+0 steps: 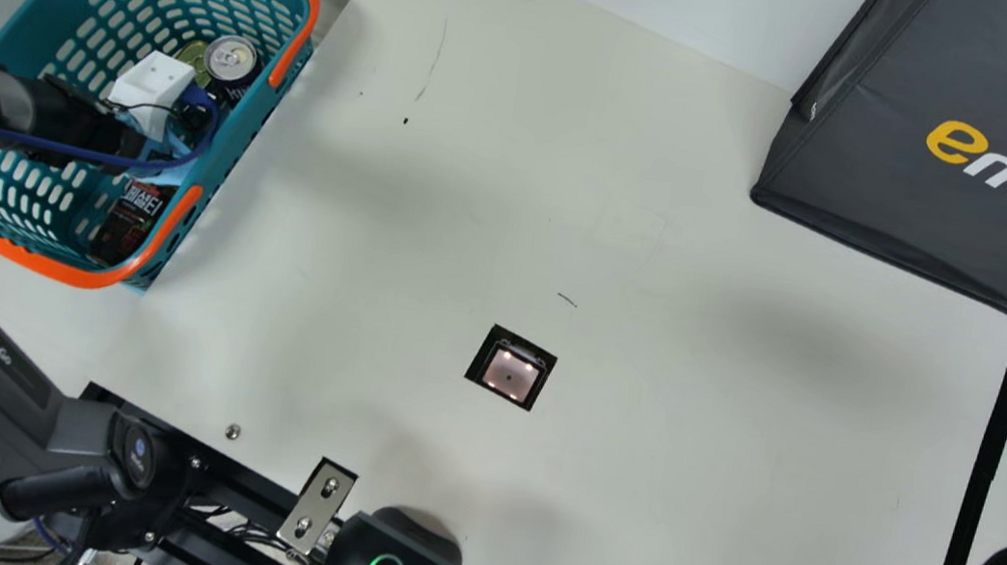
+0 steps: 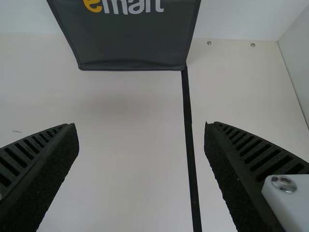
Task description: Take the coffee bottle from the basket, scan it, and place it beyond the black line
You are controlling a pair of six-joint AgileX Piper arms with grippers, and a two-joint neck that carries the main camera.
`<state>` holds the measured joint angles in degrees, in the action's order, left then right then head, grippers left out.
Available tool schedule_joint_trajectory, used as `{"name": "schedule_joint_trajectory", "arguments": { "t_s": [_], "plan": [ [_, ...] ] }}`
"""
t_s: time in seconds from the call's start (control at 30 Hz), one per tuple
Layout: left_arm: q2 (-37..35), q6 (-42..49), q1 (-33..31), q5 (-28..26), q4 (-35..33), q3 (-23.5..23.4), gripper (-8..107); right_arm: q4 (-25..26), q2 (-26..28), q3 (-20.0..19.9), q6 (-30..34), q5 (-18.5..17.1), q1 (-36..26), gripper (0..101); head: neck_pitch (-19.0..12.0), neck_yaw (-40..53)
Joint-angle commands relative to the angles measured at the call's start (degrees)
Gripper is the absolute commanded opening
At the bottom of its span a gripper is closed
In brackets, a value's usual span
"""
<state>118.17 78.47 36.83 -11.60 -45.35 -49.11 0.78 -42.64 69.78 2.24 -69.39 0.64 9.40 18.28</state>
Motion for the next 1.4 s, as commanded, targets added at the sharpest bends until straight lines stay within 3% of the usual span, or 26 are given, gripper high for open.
{"name": "schedule_joint_trajectory", "arguments": {
  "t_s": [0.0, 0.4, 1.37],
  "plan": [
    [0.2, 0.1, -0.1, 0.1, -0.2, -0.2, 90, 0.0, 0.0, 0.0, 0.0, 0.0, 0.0, 91, -1.5, 0.1],
    [0.2, -0.8, -0.5, -0.4, -0.1, -1.0, 10, 0.0, 0.0, 0.0, 0.0, 0.0, 0.0, 91, -1.5, 0.1],
    [-11.9, -7.3, 2.9, -9.7, 3.7, -2.0, 10, 0.0, 0.0, 0.0, 0.0, 0.0, 0.0, 91, -1.5, 0.1]
  ]
}}
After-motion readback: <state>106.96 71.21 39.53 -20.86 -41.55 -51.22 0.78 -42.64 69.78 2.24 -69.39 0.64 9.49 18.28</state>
